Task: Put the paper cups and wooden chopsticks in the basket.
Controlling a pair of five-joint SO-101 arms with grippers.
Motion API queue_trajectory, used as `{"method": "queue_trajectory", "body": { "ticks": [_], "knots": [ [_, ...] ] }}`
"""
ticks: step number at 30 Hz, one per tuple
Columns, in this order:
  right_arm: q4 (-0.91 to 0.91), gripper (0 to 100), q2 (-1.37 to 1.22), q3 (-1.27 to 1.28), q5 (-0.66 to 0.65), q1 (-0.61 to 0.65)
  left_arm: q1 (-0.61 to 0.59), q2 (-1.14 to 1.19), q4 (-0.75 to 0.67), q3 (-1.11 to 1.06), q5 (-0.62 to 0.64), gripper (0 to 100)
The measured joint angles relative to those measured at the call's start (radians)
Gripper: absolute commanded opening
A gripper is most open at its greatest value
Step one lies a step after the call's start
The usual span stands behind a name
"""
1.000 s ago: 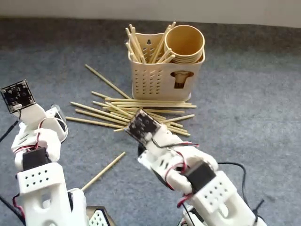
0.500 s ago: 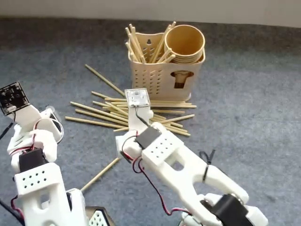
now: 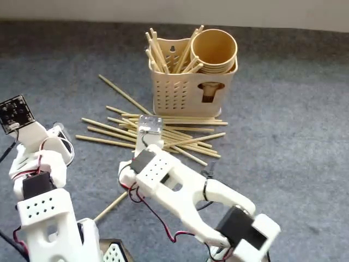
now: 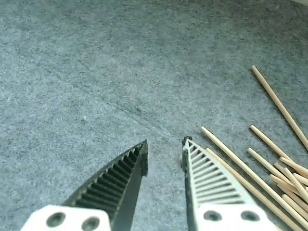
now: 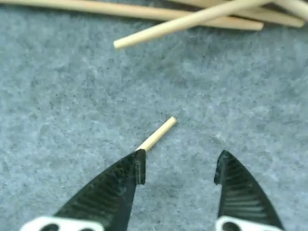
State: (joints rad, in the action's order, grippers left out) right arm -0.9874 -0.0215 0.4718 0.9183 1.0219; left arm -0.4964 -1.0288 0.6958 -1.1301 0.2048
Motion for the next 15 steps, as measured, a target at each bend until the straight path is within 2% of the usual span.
{"method": "queue_trajectory", "body": {
  "ticks": [7,15],
  "knots": [
    [0.025,23.8,-0.114,-0.106,0.064,0.017,0.0,0.0,0.0,0.0,0.0,13],
    [0.025,23.8,-0.219,-0.153,0.066,0.023,0.0,0.0,0.0,0.0,0.0,13]
  ]
}}
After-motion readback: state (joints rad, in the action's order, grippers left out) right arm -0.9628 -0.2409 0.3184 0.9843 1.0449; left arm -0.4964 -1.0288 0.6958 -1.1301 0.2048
